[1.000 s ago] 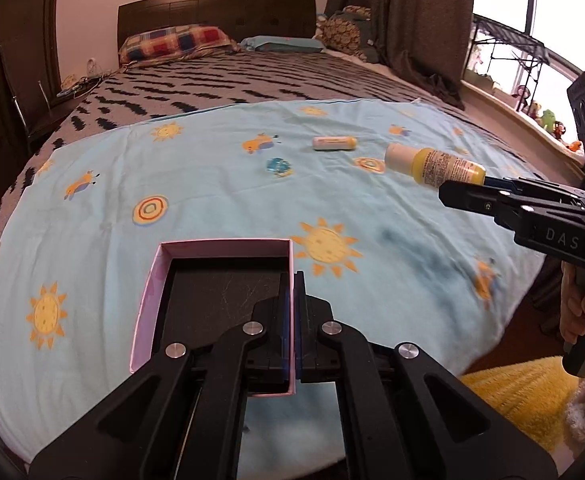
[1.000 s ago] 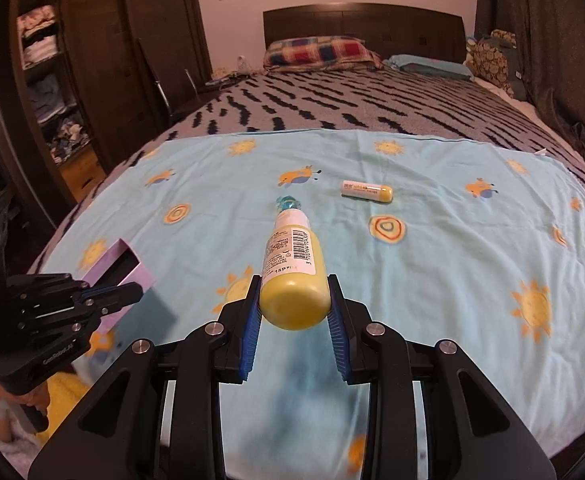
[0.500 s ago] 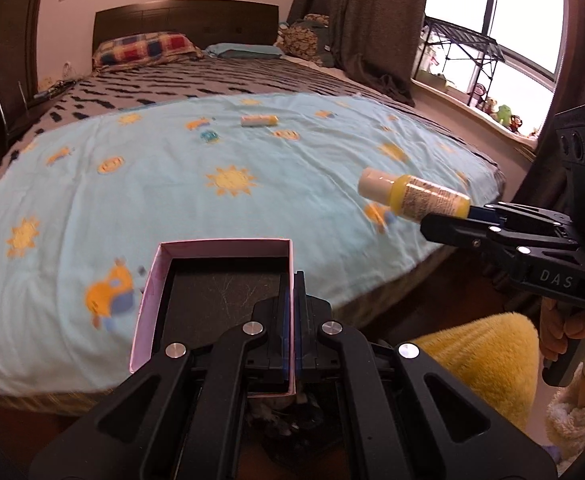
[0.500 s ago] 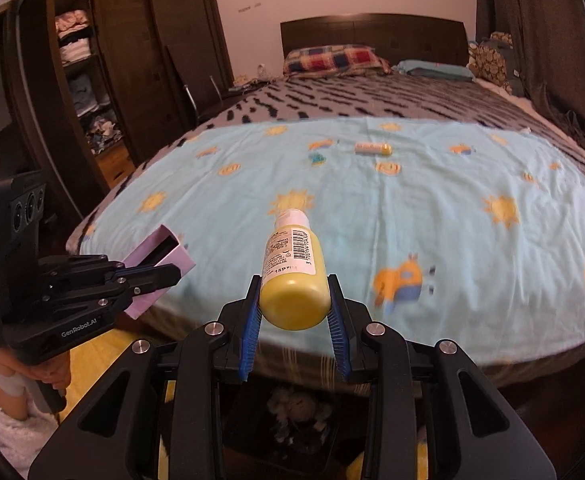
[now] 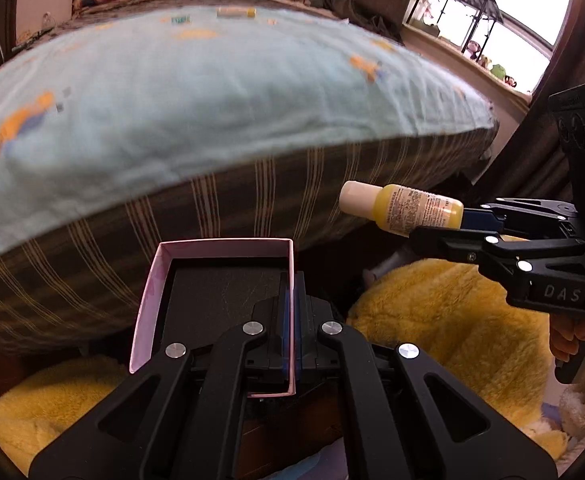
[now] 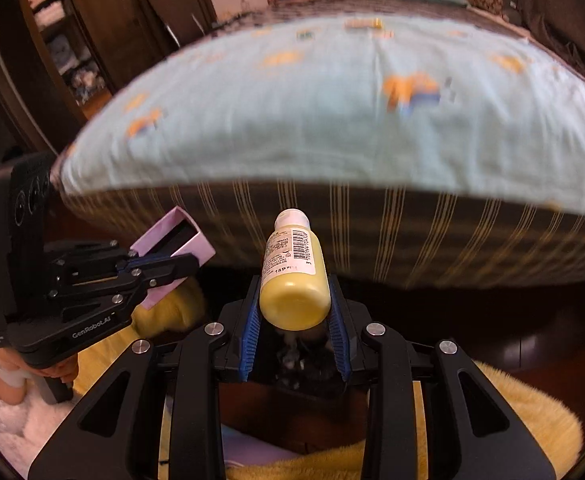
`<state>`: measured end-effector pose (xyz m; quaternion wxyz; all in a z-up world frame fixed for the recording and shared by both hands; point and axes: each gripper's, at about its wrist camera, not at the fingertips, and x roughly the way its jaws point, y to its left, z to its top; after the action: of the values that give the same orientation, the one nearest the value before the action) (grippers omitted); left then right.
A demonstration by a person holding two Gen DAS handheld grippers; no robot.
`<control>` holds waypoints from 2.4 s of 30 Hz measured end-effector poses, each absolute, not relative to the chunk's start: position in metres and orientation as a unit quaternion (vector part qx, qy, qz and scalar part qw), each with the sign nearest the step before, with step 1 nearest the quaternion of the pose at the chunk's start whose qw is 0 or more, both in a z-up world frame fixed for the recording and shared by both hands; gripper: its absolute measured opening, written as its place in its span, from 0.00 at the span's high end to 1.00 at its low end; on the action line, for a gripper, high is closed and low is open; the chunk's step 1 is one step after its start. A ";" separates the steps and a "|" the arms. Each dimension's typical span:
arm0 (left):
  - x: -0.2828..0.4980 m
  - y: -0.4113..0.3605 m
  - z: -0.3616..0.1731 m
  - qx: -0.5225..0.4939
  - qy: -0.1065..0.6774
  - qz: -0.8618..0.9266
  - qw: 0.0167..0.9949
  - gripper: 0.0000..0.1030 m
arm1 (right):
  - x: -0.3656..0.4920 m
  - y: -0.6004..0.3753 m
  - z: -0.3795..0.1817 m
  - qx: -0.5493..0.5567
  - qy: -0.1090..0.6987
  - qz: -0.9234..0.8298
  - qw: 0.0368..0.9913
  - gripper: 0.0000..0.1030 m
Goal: Collect trash
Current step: 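Carry the pink box and yellow bottle down over the bin, then open both grippers to drop pink box and bottle into the bin, then raise both grippers back toward the pacifier and lotion tube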
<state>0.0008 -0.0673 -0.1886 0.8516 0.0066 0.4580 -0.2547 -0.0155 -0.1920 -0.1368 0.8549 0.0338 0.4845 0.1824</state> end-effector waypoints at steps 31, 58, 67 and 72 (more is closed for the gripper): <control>0.021 -0.063 -0.303 -0.018 0.587 -0.240 0.773 0.93 | 0.012 -0.181 -0.262 0.102 0.583 0.104 0.799 0.67; 0.027 -0.039 -0.159 0.018 0.453 -0.194 0.870 0.11 | 0.036 -0.223 -0.106 0.106 0.435 0.085 0.890 0.05; 0.065 -0.040 -0.097 0.034 0.401 -0.179 0.898 0.08 | 0.089 -0.226 -0.055 0.085 0.395 0.084 0.911 0.04; 0.100 -0.035 -0.087 0.026 0.402 -0.167 0.900 0.08 | 0.134 -0.228 -0.044 0.079 0.400 0.083 0.909 0.04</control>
<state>0.1005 -0.0352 -0.0866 0.9001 0.0258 0.4015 -0.1674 0.1341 -0.2281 -0.0439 0.9093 0.0790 0.3999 0.0830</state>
